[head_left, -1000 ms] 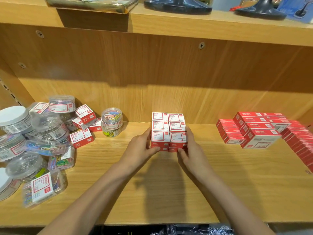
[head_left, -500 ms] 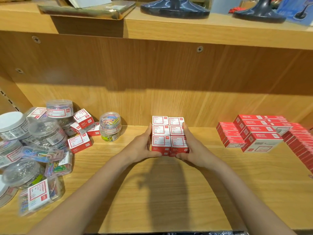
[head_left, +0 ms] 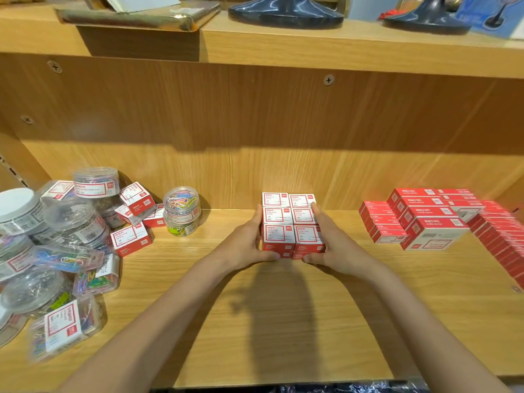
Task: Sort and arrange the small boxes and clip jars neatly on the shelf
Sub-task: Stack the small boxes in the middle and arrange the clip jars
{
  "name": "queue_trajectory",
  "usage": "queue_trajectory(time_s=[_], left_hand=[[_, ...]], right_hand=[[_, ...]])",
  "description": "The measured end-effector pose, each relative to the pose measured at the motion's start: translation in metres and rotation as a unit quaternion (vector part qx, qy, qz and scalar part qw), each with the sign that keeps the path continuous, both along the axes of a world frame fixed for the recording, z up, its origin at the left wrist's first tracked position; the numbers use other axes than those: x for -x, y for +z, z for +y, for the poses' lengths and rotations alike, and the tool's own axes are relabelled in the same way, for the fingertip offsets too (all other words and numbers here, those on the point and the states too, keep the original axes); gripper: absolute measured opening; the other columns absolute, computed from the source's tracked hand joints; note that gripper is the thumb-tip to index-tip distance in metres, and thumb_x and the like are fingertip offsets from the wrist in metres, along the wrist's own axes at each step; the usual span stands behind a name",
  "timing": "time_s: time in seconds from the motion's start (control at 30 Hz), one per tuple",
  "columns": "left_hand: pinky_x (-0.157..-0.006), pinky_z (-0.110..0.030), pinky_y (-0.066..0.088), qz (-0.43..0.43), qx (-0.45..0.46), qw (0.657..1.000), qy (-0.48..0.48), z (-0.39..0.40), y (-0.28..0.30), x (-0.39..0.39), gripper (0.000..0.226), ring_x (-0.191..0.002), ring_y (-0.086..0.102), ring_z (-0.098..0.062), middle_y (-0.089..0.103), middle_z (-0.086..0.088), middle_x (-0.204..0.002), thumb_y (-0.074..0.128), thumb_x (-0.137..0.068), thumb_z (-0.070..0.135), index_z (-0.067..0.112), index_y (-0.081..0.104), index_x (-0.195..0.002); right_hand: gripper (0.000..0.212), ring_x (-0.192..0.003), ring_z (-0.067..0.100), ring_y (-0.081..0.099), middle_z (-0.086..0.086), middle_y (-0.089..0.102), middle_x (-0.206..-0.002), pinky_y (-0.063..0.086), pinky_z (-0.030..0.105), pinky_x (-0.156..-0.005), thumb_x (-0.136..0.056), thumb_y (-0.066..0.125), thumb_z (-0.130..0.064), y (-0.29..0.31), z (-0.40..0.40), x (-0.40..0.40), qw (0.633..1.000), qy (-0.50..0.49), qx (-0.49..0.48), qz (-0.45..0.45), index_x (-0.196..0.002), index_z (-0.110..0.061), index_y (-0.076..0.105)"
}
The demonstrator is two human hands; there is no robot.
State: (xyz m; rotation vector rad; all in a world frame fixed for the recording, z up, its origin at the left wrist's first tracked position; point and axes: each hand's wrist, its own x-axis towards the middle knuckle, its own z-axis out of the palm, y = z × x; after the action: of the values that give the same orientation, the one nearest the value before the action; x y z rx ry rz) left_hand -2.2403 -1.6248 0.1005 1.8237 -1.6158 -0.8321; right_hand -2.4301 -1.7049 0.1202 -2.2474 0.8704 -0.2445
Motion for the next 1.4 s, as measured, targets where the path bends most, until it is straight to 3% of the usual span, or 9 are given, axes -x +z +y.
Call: queue_trajectory(time_s=[0.1, 0.3, 0.43, 0.53, 0.7, 0.8, 0.9, 1.2, 1.4], left_hand=[[-0.095, -0.010, 0.026, -0.038, 0.010, 0.999, -0.003, 0.010, 0.006, -0.001, 0.115, -0.129, 0.038, -0.014, 0.037, -0.002, -0.145, 0.077, -0.071, 0.024, 0.014, -0.010, -0.146], [-0.107, -0.022, 0.020, -0.174, 0.121, 0.975, 0.072, 0.074, 0.017, -0.034, 0.065, -0.133, 0.033, -0.021, 0.036, -0.005, -0.144, 0.057, -0.083, 0.032, 0.012, 0.033, -0.140], [-0.104, -0.031, 0.030, -0.227, 0.107, 0.960, 0.123, 0.119, 0.027, -0.061, 0.051, -0.126, 0.041, -0.025, 0.042, -0.005, -0.139, 0.047, -0.088, 0.035, 0.012, 0.043, -0.134], [-0.100, -0.037, 0.037, -0.264, 0.095, 0.945, 0.167, 0.153, 0.030, -0.076, 0.067, -0.117, 0.049, -0.027, 0.052, -0.006, -0.130, 0.023, -0.081, 0.051, 0.011, 0.055, -0.123], [-0.079, -0.042, 0.045, -0.355, 0.135, 0.897, 0.225, 0.202, 0.031, -0.094, 0.041, -0.099, 0.046, -0.020, 0.062, -0.005, -0.107, 0.035, -0.085, 0.035, 0.012, 0.064, -0.103], [-0.079, -0.044, 0.045, -0.413, 0.121, 0.865, 0.257, 0.215, 0.037, -0.103, 0.026, -0.101, 0.052, -0.030, 0.062, -0.007, -0.109, 0.058, -0.078, 0.022, 0.011, 0.065, -0.101], [-0.079, -0.051, 0.046, -0.428, 0.077, 0.862, 0.261, 0.220, 0.032, -0.113, 0.045, -0.102, 0.055, -0.038, 0.061, -0.011, -0.115, 0.079, -0.060, 0.013, 0.014, 0.064, -0.102], [-0.083, -0.051, 0.041, -0.374, 0.125, 0.881, 0.262, 0.218, 0.020, -0.124, 0.040, -0.109, 0.041, -0.031, 0.056, -0.006, -0.120, 0.071, -0.068, 0.010, 0.022, 0.056, -0.103], [-0.085, -0.043, 0.042, -0.348, 0.182, 0.888, 0.240, 0.199, 0.028, -0.120, 0.036, -0.106, 0.042, -0.026, 0.058, -0.009, -0.114, 0.036, -0.081, 0.030, 0.012, 0.062, -0.098]], right_hand=[[0.106, -0.142, 0.011, -0.006, -0.008, -0.002, -0.151, 0.002, 0.016, -0.108, -0.071, 0.077, -0.017, 0.005, 0.004, 0.002, 0.998, -0.011, 0.066, -0.002, -0.146, -0.021, 0.002], [0.066, -0.134, 0.018, 0.030, 0.007, 0.032, -0.146, 0.018, 0.015, -0.104, -0.079, 0.070, -0.016, 0.030, 0.030, -0.034, 0.979, 0.030, 0.168, -0.107, -0.137, -0.015, 0.037], [0.048, -0.112, 0.019, 0.051, 0.015, 0.050, -0.129, 0.023, -0.004, -0.088, -0.078, 0.065, -0.007, 0.027, 0.056, -0.091, 0.974, 0.099, 0.161, -0.124, -0.123, -0.002, 0.051], [0.046, -0.109, 0.015, 0.050, 0.014, 0.054, -0.124, 0.023, -0.003, -0.089, -0.079, 0.051, -0.017, 0.015, 0.078, -0.132, 0.969, 0.158, 0.149, -0.113, -0.123, -0.002, 0.051], [0.057, -0.141, 0.018, 0.014, 0.006, 0.018, -0.153, 0.008, 0.016, -0.108, -0.089, 0.048, -0.004, 0.017, 0.110, -0.205, 0.944, 0.233, 0.211, -0.103, -0.141, -0.015, 0.030], [0.052, -0.135, 0.031, 0.026, 0.016, 0.029, -0.144, 0.025, 0.034, -0.109, -0.090, 0.054, -0.020, 0.031, 0.112, -0.249, 0.940, 0.155, 0.291, -0.084, -0.137, -0.011, 0.034], [0.061, -0.114, 0.037, 0.046, 0.017, 0.041, -0.127, 0.035, 0.042, -0.096, -0.084, 0.061, -0.038, 0.038, 0.112, -0.278, 0.951, 0.098, 0.289, 0.060, -0.131, -0.012, 0.033], [0.045, -0.103, 0.032, 0.050, 0.010, 0.051, -0.108, 0.032, 0.039, -0.086, -0.076, 0.069, -0.023, 0.040, 0.102, -0.288, 0.974, 0.064, 0.215, -0.001, -0.109, -0.018, 0.039], [0.048, -0.087, 0.018, 0.049, -0.003, 0.052, -0.095, 0.029, 0.028, -0.070, -0.067, 0.078, -0.024, 0.057, 0.111, -0.200, 0.976, 0.101, 0.147, -0.125, -0.086, -0.027, 0.035]])
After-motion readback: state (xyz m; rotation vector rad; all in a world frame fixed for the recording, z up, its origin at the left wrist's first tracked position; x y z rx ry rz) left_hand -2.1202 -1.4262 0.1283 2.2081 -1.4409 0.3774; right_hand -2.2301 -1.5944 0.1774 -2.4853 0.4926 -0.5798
